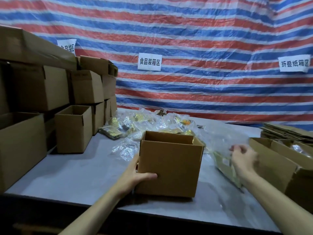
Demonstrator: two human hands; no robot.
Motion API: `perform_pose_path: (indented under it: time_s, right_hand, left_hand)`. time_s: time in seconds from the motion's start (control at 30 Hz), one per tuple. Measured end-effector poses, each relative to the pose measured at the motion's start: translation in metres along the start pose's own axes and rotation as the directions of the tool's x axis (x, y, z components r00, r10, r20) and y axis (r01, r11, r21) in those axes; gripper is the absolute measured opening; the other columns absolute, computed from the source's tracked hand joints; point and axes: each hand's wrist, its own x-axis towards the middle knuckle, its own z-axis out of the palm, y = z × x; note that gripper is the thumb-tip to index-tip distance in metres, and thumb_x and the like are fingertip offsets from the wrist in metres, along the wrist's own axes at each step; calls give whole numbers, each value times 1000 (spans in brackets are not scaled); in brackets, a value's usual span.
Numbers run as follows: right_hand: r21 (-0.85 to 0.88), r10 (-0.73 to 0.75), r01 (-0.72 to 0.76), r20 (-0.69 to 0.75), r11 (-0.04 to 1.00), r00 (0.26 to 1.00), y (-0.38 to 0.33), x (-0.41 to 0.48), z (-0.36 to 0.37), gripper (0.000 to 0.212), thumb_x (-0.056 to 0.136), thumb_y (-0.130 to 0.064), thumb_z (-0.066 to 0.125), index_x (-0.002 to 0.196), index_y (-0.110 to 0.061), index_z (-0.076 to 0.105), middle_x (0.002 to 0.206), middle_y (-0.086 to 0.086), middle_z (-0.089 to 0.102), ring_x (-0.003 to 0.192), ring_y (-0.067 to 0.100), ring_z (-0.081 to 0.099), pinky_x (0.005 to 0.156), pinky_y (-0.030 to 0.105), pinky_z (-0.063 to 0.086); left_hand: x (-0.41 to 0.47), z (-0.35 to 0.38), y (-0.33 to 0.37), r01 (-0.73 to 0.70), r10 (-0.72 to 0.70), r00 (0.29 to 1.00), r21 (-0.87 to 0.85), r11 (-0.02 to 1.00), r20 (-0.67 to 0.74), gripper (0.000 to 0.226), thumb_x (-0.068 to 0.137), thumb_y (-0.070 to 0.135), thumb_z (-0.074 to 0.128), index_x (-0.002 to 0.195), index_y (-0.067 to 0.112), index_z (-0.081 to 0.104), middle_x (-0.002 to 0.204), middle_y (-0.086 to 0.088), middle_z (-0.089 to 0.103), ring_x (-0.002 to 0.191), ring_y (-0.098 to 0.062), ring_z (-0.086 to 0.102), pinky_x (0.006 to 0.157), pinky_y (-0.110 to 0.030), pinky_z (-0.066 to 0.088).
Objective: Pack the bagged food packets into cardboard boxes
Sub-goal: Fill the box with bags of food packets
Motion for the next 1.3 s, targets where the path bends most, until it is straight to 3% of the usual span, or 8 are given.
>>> perform_pose_path:
  time_s: [0.07,0.2,0.33,0.43,0.67,0.93,1.1,1.3]
  right_hand:
    - [168,63,-53,-55,984,997,-28,7,-9,28,100,-8,49,77,-18,62,105,18,72,95,35,68,89,50,56]
    - [368,58,-25,-78,929,995,-81,4,-28,29,98,-2,45,77,-17,59,85,6,67,68,16,68,53,16,50]
    - [529,-27,49,-50,847,998,-126,-11,-39,30,99,0,47,78,-17,60,78,-1,65,62,6,66,64,19,54]
    - [628,-81,93,-48,773,996,-152,-16,-39,31,99,-3,49,75,-18,61,78,-2,66,69,11,67,77,29,58]
    - [810,-132,33,56,585,990,-187,-26,-21,18,100,-9,53,85,-12,62,85,5,69,74,20,74,73,37,63]
    - [783,-234,-21,211,622,949,-187,-51,24,15,101,-12,50,91,-10,61,87,4,71,74,23,75,65,32,60]
    - [723,-334,65,235,688,913,-171,-61,43,22,97,-13,51,81,-12,65,77,6,70,70,23,73,60,30,58]
    - [555,-456,171,428,814,780,-137,-63,54,25,82,-17,51,68,-5,66,70,13,70,70,25,70,66,31,55]
  left_hand:
    - [1,-1,-1,-1,1,1000,1,1000,-1,95,51,40,91,135,23,51,123,-2,72,111,-17,70,89,-29,57]
    - [4,-3,-5,-9,9,1000,2,1000,-2,92,52,37,92,134,22,53,120,2,73,109,-16,71,85,-26,57]
    - [5,-5,-7,-12,12,1000,-13,1000,11,90,55,32,93,136,23,52,121,4,72,110,-15,70,84,-23,57]
    - [6,-5,-8,-12,12,1000,-10,1000,27,88,57,31,93,135,24,53,121,7,73,110,-12,70,84,-21,57]
    - [8,-7,-11,-5,5,1000,2,1000,18,93,55,30,94,138,22,53,120,7,73,109,-12,70,84,-21,56]
    - [7,-7,-13,-4,3,1000,54,999,4,96,53,37,93,139,23,53,119,8,73,112,-13,68,86,-22,54]
    - [7,-8,-11,0,0,1000,61,998,5,94,50,37,92,136,25,55,120,5,73,111,-13,69,85,-21,54]
    - [6,-7,-10,-9,8,1000,72,997,10,96,49,38,91,137,27,55,115,10,74,106,-6,69,82,-16,53]
